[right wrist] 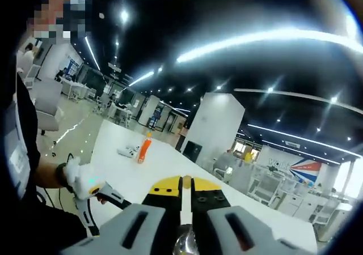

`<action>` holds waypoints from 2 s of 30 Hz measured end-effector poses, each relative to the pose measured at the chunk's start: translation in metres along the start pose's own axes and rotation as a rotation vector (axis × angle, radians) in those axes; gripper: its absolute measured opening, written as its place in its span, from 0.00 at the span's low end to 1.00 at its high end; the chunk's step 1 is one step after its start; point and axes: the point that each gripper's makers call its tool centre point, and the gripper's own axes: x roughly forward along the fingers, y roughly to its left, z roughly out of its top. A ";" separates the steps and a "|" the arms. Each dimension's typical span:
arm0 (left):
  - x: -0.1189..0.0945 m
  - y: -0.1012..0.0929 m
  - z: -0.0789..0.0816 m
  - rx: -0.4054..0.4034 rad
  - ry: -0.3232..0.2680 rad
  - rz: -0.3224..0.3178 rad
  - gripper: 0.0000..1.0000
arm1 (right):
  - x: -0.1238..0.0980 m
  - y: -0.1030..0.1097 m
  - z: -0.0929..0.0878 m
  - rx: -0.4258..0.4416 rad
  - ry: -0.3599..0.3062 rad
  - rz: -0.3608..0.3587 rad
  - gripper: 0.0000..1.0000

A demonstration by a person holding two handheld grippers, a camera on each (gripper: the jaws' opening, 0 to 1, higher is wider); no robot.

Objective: Pick up the QQ candy scattered on the table and place it into the stainless steel bowl on the table

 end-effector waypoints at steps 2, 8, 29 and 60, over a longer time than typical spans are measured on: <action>0.000 0.000 0.001 0.002 -0.002 0.003 0.92 | 0.007 -0.009 -0.005 -0.002 0.013 -0.013 0.05; -0.002 0.000 -0.002 -0.003 0.017 0.007 0.92 | 0.031 -0.039 -0.047 0.015 0.105 -0.077 0.05; -0.012 0.008 -0.001 -0.002 0.019 0.041 0.92 | 0.068 -0.043 -0.245 0.172 0.477 -0.085 0.05; -0.017 0.007 -0.001 0.004 0.028 0.048 0.92 | 0.051 -0.035 -0.239 0.169 0.433 -0.099 0.24</action>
